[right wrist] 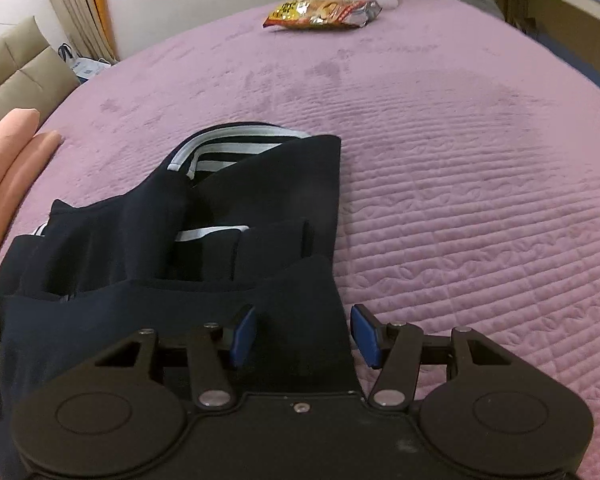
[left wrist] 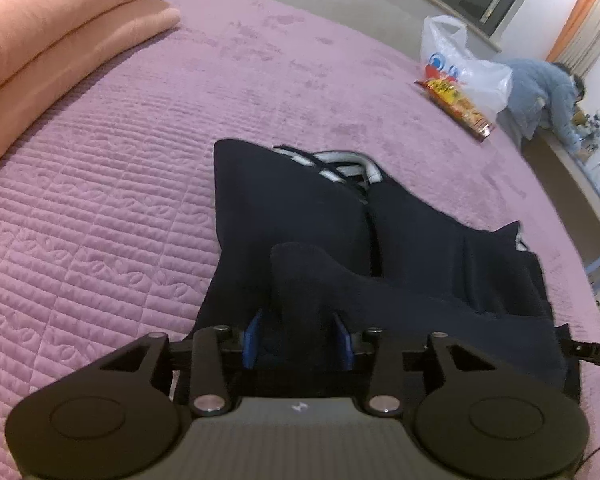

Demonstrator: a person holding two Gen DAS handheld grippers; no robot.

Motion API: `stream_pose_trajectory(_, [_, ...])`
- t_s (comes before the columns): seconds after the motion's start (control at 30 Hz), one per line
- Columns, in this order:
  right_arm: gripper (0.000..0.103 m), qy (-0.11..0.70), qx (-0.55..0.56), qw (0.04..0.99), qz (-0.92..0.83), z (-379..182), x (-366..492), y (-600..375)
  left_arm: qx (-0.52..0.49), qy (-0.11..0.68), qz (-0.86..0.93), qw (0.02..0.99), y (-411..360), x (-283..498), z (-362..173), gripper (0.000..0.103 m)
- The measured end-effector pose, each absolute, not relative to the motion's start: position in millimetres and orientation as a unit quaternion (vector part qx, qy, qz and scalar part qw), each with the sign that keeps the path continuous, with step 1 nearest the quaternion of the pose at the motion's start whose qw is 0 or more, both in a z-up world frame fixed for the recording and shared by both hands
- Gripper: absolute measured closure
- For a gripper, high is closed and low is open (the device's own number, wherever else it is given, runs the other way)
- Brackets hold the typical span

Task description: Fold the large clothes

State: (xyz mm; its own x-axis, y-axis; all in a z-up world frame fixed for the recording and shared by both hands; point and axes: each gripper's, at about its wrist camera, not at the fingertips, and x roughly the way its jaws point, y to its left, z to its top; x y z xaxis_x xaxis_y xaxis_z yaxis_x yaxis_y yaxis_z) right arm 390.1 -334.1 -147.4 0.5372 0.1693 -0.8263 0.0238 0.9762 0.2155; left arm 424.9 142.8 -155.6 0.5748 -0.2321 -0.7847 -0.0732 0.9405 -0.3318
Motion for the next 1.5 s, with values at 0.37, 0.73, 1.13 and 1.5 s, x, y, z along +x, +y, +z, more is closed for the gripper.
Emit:
stream_pose_trajectory(0.37, [0.094, 0.407, -0.016, 0.911, 0.066, -85.6, 358.8, -301.5, -0.162, 0.406, -0.041, 0.899, 133.8, 406.5, -95.6, 0.094])
stream_pose_trajectory(0.73, [0.093, 0.298, 0.006, 0.953, 0.047, -33.3, 454.7, -292.8, -0.156, 0.298, -0.026, 0.941, 150.8, 514.0, -62.3, 0.097])
stream_pose_trajectory(1.13, [0.081, 0.448, 0.007, 0.894, 0.0, -160.4, 531.5, -279.2, -0.102, 0.4, 0.053, 0.909, 140.6, 566.7, -183.3, 0.071])
stream_pose_trajectory(1.5, [0.068, 0.446, 0.051, 0.884, 0.127, -70.9, 444.8, -223.7, -0.14, 0.38, -0.027, 0.914, 104.8, 476.4, -107.7, 0.074])
